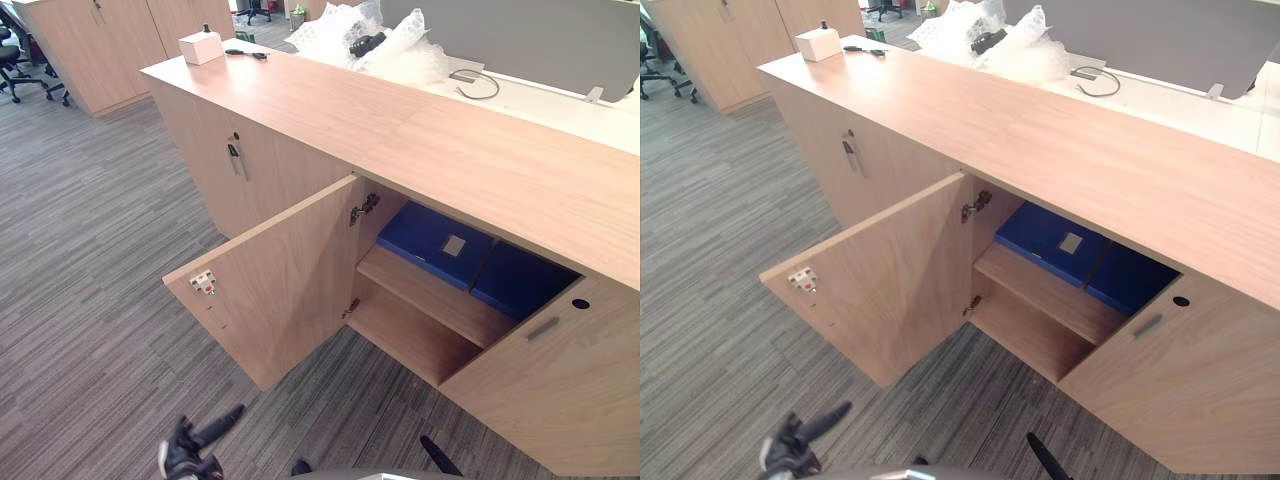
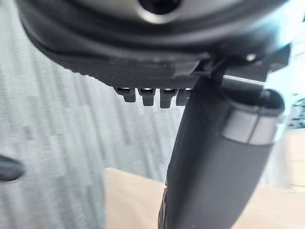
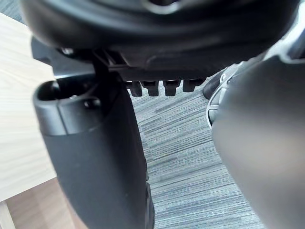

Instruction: Walk over to the cabinet, pick up the folder, carry it to the office cabinet, place the folder inside the office cabinet, then close the office cabinet door

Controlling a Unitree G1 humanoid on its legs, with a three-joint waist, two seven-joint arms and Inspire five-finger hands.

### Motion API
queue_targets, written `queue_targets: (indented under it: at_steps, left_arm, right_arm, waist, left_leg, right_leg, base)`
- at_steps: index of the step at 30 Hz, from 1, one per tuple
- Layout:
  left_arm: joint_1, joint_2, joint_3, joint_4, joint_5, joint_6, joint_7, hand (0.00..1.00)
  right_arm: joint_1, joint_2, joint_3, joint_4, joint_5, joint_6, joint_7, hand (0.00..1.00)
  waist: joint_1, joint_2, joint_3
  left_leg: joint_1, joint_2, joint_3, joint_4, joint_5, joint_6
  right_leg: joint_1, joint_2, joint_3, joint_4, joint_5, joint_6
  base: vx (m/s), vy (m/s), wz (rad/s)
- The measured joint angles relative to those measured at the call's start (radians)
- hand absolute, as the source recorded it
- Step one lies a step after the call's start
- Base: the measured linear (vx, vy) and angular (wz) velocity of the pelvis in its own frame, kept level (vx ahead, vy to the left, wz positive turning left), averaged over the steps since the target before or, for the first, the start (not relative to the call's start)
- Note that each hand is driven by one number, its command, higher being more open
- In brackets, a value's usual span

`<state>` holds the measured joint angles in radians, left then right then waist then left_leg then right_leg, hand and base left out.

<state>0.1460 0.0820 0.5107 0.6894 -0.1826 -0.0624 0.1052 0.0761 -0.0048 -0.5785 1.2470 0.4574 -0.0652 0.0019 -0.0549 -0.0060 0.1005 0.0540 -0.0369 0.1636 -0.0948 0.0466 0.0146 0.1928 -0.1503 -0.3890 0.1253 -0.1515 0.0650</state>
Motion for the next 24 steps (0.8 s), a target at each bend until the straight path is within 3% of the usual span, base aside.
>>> queue_targets:
  at_steps: [5,9,12,17,21,24]
  left_arm:
    - [-0.069,0.115,0.065,-0.083,0.076,0.012,0.058,1.0]
    - [-0.076,0.131,0.04,-0.231,0.184,0.035,0.076,1.0]
    - [-0.079,0.176,-0.035,-0.273,0.358,0.048,0.077,1.0]
    - [-0.08,0.318,-0.206,-0.284,0.588,0.048,0.056,1.0]
    - [-0.085,0.452,-0.41,-0.266,0.796,0.046,0.048,1.0]
    - [-0.108,0.557,-0.532,-0.231,0.901,0.006,0.036,1.0]
  right_arm:
    - [0.02,0.002,-0.032,-0.025,-0.026,0.013,0.01,1.0]
    - [0.042,0.005,-0.032,-0.036,-0.027,0.017,0.016,1.0]
    - [0.05,0.006,-0.039,-0.038,-0.028,0.021,0.026,1.0]
    - [0.056,0.011,-0.079,-0.043,-0.028,0.021,0.04,1.0]
    - [0.058,0.009,-0.086,-0.053,-0.026,0.021,0.044,1.0]
    - [0.064,0.004,-0.088,-0.053,-0.025,0.02,0.044,1.0]
  waist:
    - [0.0,0.013,0.001]
    - [0.006,0.013,0.0]
    - [0.009,0.016,-0.003]
    - [0.031,0.017,-0.008]
    - [0.036,0.028,-0.014]
    - [0.05,0.037,-0.021]
  left_leg:
    - [0.001,0.008,0.029,0.0,-0.005,-0.006]
    - [0.006,0.014,0.045,0.0,-0.01,-0.011]
    - [0.015,0.019,0.053,0.001,-0.011,-0.014]
    - [0.022,0.041,0.066,0.006,-0.013,-0.016]
    - [0.019,0.046,0.066,0.006,-0.01,-0.021]
    - [0.013,0.046,0.057,0.005,-0.003,-0.022]
  right_leg:
    - [0.001,0.014,0.029,-0.029,0.002,-0.003]
    - [0.001,0.019,0.045,-0.036,0.007,-0.011]
    - [0.005,0.024,0.061,-0.036,0.012,-0.021]
    - [0.004,0.041,0.074,-0.034,0.027,-0.044]
    - [0.001,0.045,0.074,-0.034,0.027,-0.044]
    - [-0.003,0.045,0.069,-0.032,0.028,-0.043]
  base:
    - [-0.02,-0.017,-0.18]
    - [0.01,0.01,-0.13]
    - [0.02,0.01,-0.07]
    - [0.0,0.001,-0.06]
    - [-0.05,-0.029,0.0]
    - [-0.08,-0.022,0.09]
